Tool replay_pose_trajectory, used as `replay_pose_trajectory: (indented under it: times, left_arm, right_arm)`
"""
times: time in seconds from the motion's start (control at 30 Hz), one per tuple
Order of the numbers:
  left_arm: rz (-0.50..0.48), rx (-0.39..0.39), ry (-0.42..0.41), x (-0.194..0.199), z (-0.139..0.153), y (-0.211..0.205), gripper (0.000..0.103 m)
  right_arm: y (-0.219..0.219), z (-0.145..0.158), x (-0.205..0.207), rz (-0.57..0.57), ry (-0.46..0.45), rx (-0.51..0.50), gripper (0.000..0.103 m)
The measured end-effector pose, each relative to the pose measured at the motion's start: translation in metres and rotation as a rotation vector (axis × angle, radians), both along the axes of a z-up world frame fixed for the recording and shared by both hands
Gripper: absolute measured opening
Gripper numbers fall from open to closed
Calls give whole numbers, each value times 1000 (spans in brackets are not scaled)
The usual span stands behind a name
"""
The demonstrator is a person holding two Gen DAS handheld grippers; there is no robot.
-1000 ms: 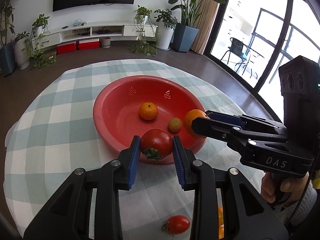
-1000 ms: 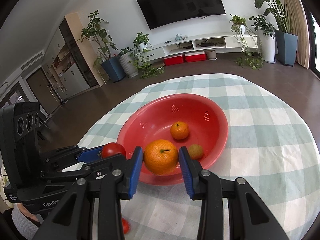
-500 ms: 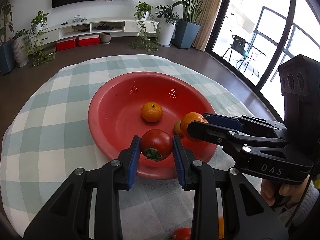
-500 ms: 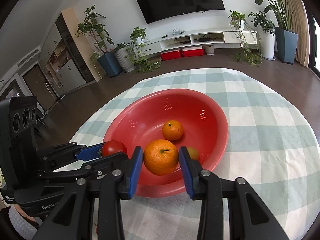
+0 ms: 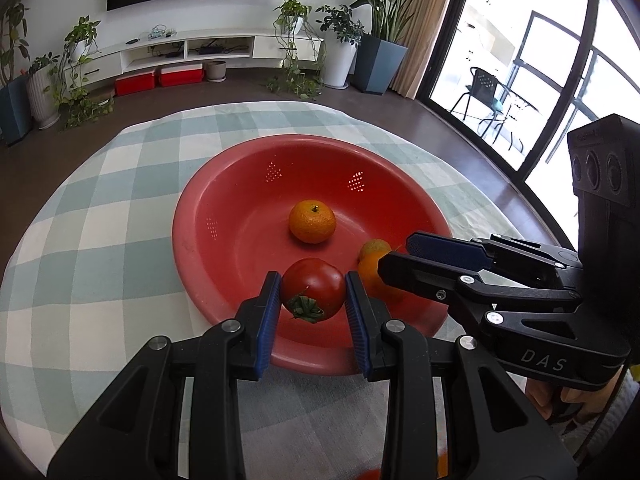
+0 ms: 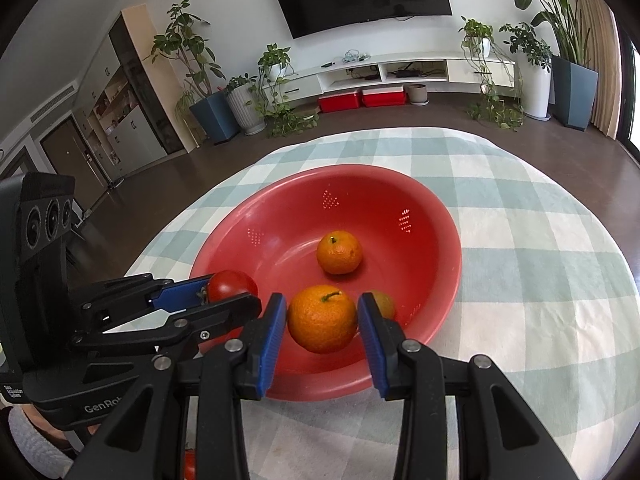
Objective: Organize fruits
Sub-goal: 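Carry the tomato in the left tool while the right tool carries the orange over the red bowl, then open both tools to drop the tomato and orange into the red bowl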
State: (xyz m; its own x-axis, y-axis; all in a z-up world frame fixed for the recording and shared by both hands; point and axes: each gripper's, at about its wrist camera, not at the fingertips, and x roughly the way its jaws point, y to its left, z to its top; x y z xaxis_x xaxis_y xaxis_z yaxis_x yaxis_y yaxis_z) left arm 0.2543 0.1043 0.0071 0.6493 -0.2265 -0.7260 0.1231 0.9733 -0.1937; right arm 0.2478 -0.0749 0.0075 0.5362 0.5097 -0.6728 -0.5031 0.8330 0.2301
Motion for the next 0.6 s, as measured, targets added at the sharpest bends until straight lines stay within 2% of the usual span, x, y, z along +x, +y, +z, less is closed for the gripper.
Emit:
replay_pose_trajectory:
  times: [0.6]
  left_arm:
    - [5, 79, -23, 5, -8, -6, 31]
  right_arm:
    - [-1, 4, -7, 2, -21, 2, 40]
